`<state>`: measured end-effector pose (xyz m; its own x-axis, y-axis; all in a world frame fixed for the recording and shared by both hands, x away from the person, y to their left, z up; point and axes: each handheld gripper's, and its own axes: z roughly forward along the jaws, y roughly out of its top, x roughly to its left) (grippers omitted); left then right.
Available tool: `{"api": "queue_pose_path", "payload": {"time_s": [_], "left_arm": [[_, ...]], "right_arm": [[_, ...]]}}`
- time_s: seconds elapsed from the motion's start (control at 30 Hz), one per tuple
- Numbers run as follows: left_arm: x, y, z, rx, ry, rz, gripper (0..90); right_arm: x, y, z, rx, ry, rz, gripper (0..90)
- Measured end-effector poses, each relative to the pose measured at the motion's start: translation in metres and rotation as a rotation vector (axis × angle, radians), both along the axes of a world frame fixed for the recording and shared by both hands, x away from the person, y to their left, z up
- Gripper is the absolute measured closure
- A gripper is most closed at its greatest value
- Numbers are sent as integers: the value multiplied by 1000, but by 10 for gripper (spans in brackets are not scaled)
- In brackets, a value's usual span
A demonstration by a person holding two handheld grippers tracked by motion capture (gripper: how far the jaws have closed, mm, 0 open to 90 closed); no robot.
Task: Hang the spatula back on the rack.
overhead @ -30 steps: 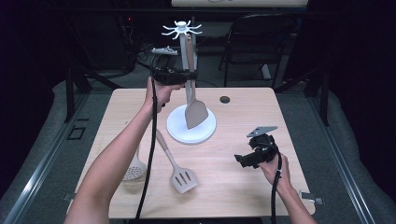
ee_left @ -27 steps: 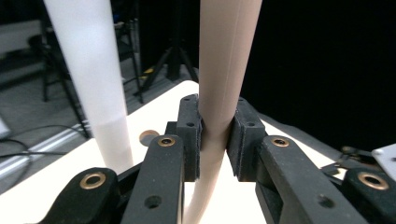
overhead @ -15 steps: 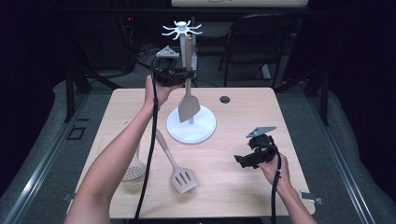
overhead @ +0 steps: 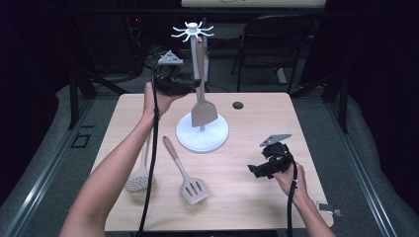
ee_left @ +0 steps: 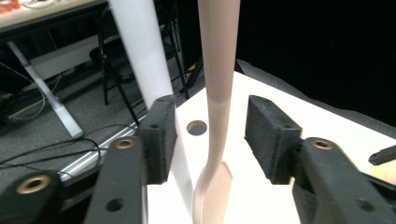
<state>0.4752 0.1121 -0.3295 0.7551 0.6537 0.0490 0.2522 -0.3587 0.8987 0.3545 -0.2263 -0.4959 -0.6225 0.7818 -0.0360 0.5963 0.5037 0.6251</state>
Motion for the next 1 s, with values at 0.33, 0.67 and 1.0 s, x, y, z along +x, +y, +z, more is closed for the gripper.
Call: {"api": "queue_pose_path", "payload": {"time_s": [0.33,0.67,1.0], "left_arm": [[-15,12,29,-25,-54,18,770],[-28,0,73,-67,-144,36,900],[-20,-10,90,-54,-160,145,900]], "right_arm": [[2,2,-3,-12,7,-4,67],[2,2,-4,-25,16,3,90],[2,2,-4,-40,23,14,91]]}}
